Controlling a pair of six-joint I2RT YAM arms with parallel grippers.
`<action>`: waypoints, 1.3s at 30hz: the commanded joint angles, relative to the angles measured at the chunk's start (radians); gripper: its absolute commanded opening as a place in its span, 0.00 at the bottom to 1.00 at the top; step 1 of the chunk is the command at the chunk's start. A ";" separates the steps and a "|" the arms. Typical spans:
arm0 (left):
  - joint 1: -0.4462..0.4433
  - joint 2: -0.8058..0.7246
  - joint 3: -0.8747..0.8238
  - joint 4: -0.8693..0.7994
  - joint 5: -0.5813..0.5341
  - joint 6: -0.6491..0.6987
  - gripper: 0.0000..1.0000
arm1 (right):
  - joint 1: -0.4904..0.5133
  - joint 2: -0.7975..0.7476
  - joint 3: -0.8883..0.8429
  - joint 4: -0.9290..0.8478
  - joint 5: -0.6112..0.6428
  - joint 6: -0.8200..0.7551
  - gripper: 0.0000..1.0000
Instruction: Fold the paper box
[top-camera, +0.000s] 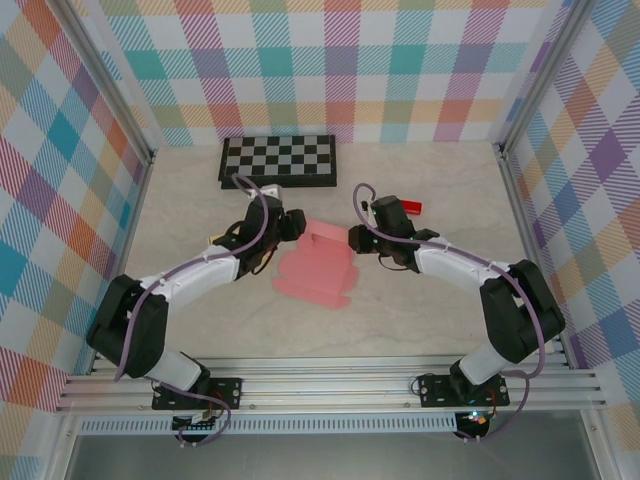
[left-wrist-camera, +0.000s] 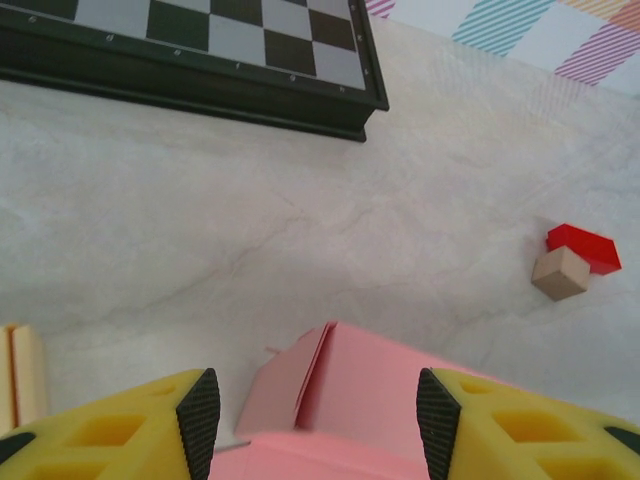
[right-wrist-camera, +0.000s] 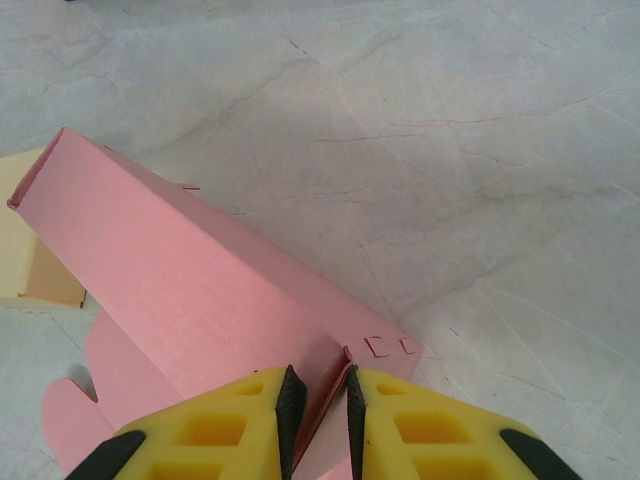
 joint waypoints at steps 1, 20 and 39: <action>0.017 0.062 0.067 -0.085 0.044 -0.015 0.57 | 0.008 0.059 -0.030 -0.166 0.009 -0.021 0.23; 0.046 0.071 -0.200 0.162 0.140 0.436 0.55 | 0.006 0.091 0.057 -0.254 0.016 -0.139 0.23; 0.043 0.315 -0.049 0.466 0.120 0.418 0.62 | -0.153 0.326 0.396 -0.510 -0.239 -0.366 0.23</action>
